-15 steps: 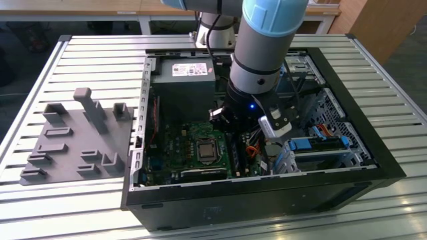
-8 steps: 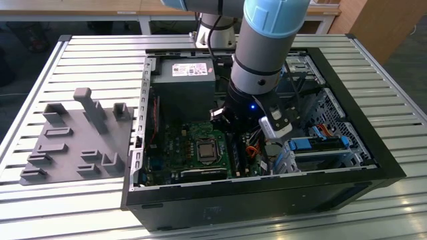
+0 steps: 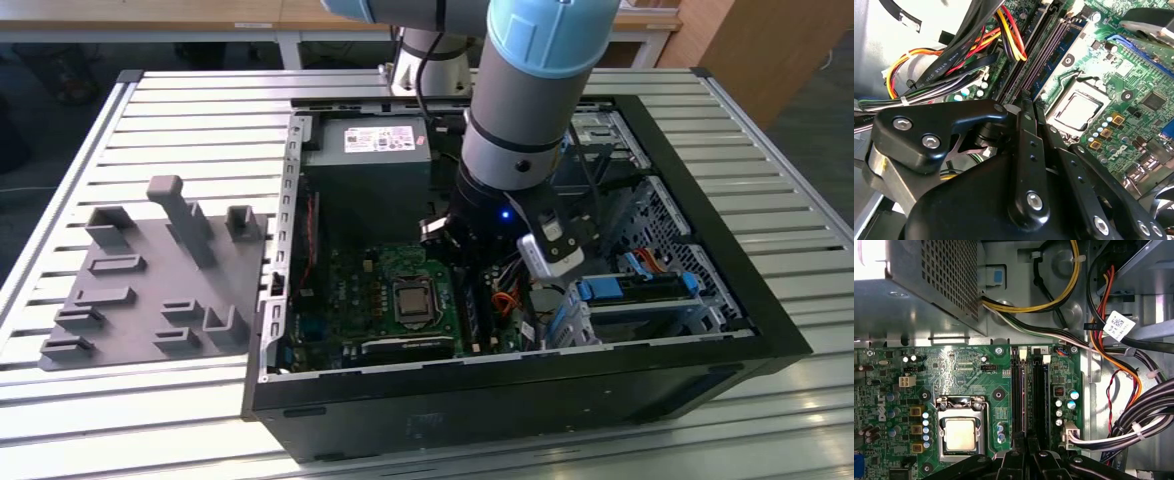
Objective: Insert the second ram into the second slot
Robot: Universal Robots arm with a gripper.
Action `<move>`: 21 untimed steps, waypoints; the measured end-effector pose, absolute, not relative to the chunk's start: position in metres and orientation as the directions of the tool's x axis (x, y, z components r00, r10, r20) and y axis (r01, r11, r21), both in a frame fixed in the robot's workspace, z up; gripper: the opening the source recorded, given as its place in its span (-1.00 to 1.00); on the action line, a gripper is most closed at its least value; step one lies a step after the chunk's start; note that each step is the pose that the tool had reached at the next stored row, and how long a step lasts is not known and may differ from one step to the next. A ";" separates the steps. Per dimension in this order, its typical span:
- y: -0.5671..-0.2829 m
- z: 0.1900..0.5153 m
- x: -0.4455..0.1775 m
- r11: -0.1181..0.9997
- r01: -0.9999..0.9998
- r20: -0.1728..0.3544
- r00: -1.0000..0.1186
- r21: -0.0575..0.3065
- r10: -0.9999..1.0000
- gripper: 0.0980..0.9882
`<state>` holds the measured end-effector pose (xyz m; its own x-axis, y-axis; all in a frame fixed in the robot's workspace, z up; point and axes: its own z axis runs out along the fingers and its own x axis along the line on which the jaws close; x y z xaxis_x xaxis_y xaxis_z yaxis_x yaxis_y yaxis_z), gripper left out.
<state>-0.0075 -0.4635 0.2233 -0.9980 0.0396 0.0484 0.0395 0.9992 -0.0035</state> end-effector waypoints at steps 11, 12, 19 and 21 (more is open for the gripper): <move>-0.463 0.223 -0.007 1.000 0.027 0.048 -0.998 -0.003 0.027 -0.91; -0.463 0.223 -0.007 1.000 0.027 0.048 -0.998 -0.003 0.027 -0.91; -0.462 0.222 -0.007 1.000 0.022 0.048 -0.999 -0.003 0.022 -0.91; -0.462 0.221 -0.007 1.000 0.019 0.048 -0.999 -0.004 0.020 -0.91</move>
